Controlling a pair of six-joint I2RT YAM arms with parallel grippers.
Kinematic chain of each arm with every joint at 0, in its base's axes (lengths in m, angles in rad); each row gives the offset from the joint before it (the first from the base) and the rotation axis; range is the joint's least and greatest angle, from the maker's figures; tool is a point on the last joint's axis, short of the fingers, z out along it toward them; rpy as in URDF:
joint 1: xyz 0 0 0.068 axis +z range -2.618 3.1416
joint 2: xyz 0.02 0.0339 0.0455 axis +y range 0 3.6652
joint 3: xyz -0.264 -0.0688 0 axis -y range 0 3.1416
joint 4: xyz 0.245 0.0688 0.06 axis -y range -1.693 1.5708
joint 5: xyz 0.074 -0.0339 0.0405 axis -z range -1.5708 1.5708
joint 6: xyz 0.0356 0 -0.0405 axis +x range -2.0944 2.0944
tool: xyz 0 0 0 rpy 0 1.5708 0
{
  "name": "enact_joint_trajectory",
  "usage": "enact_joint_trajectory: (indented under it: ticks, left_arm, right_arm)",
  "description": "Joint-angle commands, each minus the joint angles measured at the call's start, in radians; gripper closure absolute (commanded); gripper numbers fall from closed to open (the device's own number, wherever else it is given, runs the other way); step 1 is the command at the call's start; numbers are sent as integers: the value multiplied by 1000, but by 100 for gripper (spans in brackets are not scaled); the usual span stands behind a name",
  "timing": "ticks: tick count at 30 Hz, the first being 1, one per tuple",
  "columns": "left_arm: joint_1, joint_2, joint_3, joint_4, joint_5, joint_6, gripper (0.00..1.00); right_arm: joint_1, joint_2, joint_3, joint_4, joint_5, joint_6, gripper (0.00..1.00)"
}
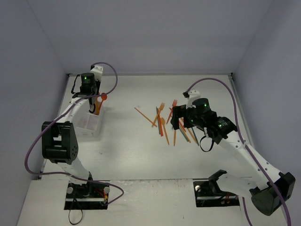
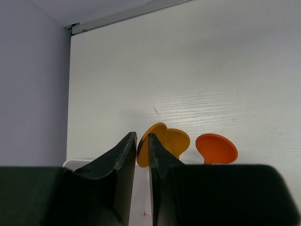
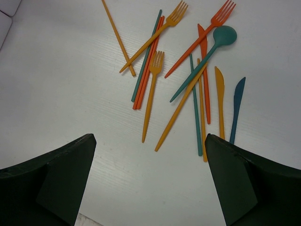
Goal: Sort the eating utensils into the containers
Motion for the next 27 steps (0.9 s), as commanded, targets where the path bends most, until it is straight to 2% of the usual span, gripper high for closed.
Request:
enact_joint_trajectory:
  ticks: [1,9,11,17,19,22,26,27]
  left_arm:
    - [9,-26,-1,75,22,19,85]
    - [9,-61,-38,75,27,2,81]
    - [7,-77,-52,73,25,-9,78]
    - [7,-169,-44,-6,33,-83,54]
    - [2,-210,-13,-96,38,-157,45]
    - [-7,-264,22,-222,44,-295,41]
    - [-39,-321,41,-351,79,-416,40]
    - [-54,-338,38,-377,83,-427,40]
  right_arm:
    - [5,14,-2,38,29,23,0]
    - [5,31,-5,36,59,61,0]
    - [5,37,-4,38,76,74,0]
    - [5,98,25,36,167,156,1]
    - [4,161,61,38,191,184,5]
    - [-1,238,108,38,225,227,20]
    - [-20,369,182,38,258,288,30]
    - [-29,397,196,38,265,298,35]
